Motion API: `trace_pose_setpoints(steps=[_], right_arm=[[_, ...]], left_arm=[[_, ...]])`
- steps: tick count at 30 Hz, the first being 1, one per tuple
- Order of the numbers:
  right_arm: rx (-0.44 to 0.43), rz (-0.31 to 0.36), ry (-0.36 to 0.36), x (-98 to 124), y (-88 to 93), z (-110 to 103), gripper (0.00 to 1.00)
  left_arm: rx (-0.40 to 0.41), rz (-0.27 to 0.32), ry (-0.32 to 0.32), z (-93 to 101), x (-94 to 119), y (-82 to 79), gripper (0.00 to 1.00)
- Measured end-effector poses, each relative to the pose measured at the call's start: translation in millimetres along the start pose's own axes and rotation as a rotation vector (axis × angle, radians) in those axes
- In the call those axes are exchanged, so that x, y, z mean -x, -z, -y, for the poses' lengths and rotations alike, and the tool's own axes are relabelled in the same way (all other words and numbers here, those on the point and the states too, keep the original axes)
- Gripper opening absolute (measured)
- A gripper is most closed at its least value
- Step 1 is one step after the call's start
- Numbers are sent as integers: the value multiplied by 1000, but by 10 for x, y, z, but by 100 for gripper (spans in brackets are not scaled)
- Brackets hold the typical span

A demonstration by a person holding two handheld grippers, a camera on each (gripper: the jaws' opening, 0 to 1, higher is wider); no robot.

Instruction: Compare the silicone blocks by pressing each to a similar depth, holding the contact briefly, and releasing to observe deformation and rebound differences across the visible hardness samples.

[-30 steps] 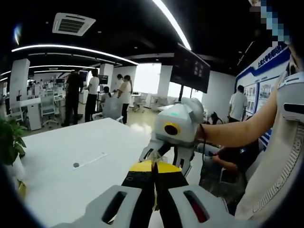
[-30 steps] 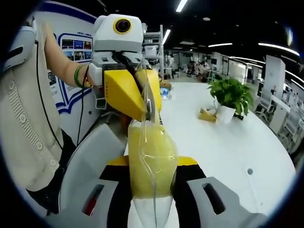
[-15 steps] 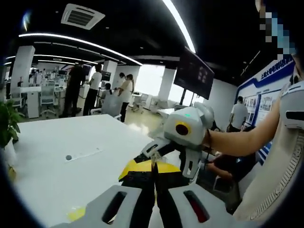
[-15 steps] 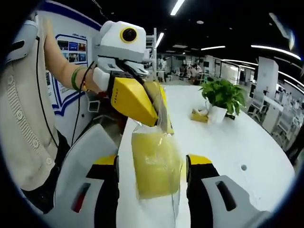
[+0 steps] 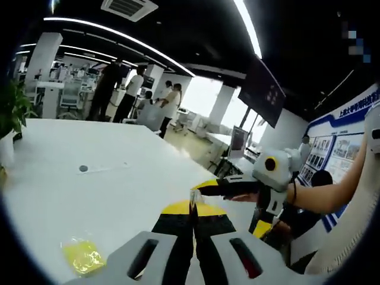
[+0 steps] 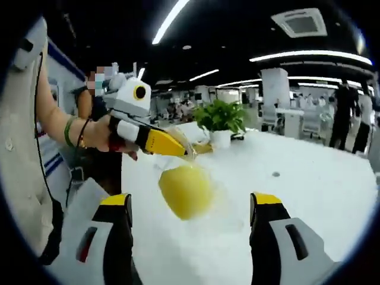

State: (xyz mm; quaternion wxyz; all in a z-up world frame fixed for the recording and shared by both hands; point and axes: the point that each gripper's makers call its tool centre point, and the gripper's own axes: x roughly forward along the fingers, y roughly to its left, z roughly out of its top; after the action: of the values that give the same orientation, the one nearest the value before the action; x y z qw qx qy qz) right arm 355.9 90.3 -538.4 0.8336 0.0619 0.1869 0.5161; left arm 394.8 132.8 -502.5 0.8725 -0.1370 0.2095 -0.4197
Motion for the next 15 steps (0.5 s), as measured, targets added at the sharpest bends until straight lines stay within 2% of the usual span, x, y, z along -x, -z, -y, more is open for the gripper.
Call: trace_pose_setpoints(steps=[2, 4, 5, 7, 12, 15], right_arm=[[-20, 3, 26, 94, 137, 43, 76], [-33, -35, 88, 200, 326, 126, 76], [-54, -29, 103, 241, 380, 137, 76], [-124, -6, 141, 313, 444, 202, 75], [-184, 25, 196, 435, 520, 269, 73], [-202, 33, 212, 472, 525, 279, 73]], left_arm=[[26, -16, -2, -79, -105, 124, 0], [43, -25, -5, -143, -191, 208, 0], [83, -36, -5, -173, -259, 277, 0], [88, -39, -6, -223, -376, 354, 0], [144, -54, 12, -263, -620, 500, 0], [186, -30, 42, -324, -756, 567, 0]])
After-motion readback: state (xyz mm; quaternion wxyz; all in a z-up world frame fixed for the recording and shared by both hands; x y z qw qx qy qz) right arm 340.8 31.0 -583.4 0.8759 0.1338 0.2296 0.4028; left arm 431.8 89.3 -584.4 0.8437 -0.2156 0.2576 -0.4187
